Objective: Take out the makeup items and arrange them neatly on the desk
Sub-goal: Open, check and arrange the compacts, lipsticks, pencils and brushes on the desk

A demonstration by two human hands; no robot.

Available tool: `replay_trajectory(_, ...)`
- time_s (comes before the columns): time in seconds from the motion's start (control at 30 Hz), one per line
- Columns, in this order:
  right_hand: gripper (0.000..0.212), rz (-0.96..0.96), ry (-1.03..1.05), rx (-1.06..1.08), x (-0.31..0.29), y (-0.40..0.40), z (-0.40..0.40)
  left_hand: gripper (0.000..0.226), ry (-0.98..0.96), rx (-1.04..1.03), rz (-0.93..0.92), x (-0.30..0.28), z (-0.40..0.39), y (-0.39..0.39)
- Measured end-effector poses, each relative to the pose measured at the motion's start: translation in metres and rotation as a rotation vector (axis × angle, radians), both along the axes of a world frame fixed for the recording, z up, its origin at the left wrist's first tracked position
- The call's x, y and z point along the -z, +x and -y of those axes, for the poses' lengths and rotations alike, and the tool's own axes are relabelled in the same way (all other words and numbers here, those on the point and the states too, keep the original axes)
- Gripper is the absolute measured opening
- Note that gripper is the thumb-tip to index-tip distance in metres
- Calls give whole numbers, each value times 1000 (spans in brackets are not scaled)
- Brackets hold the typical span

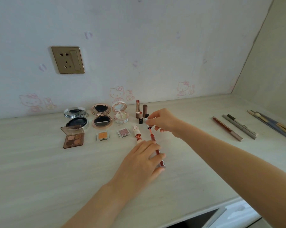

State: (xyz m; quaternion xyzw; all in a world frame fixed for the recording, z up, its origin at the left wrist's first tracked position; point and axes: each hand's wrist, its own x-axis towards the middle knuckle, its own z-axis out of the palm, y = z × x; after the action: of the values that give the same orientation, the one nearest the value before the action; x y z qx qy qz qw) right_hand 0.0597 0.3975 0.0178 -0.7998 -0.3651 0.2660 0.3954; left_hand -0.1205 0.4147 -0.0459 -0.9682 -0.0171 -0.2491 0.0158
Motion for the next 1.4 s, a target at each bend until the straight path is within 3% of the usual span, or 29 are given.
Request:
replay_trajectory(0.43,30,298,-168,45,25,-5,-36,23,-146,59,32,3,-3,-3)
replay_trajectory(1.03,26,352,-200,-103,10,-15,-20,25,-265,75,18,-1,-2,-10)
replay_trajectory(1.27,29,437,-206,-125,7,-3,8,27,-248,87,27,-1,-2,-10)
replay_trajectory(1.4,29,585,-173,-192,10,6,48,29,-246,87,31,-4,-1,-7)
